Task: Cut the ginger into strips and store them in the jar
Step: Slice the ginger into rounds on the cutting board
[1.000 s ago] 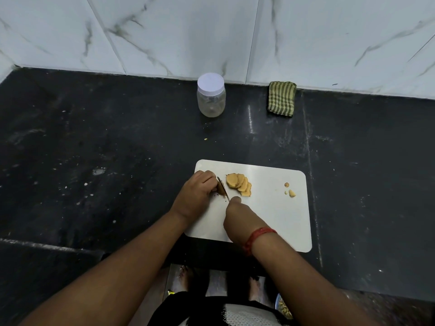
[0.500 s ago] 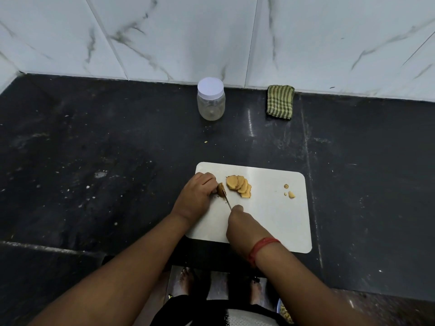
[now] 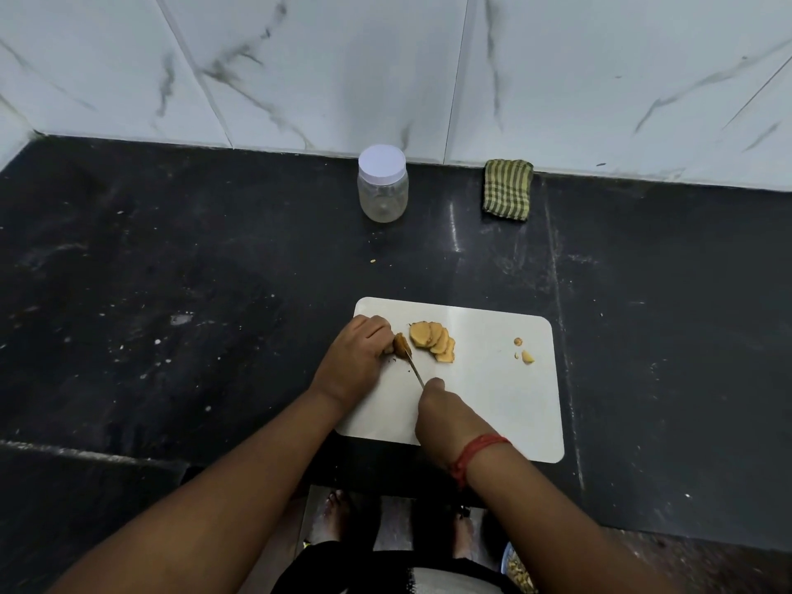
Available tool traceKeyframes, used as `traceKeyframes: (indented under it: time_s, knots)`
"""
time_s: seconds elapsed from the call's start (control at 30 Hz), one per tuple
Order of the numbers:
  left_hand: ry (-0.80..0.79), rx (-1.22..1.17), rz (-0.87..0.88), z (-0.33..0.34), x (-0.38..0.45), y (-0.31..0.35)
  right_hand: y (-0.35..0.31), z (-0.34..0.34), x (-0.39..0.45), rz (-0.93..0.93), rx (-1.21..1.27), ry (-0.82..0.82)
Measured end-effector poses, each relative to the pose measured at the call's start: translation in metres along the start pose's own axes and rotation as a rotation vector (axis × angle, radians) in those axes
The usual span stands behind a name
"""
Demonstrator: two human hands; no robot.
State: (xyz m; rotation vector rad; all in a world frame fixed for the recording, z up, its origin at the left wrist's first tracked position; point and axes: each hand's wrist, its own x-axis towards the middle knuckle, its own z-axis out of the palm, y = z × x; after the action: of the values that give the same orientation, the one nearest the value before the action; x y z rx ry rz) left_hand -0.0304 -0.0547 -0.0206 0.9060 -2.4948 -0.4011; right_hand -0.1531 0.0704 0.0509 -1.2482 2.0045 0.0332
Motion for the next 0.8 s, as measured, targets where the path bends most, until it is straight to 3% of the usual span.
traceKeyframes:
  time_s: [0.37, 0.5, 0.8]
  knots:
    - [0.000, -0.020, -0.018, -0.001, -0.001, 0.000, 0.011, 0.000, -0.010, 0.007, -0.016, -0.021]
    - [-0.004, -0.030, -0.015, -0.002, 0.000, 0.003, 0.014, -0.006, -0.004, 0.026, 0.008, 0.042]
    - [-0.010, -0.100, -0.065, 0.000, -0.001, 0.001, 0.010, -0.006, 0.000, -0.131, 0.044, 0.164]
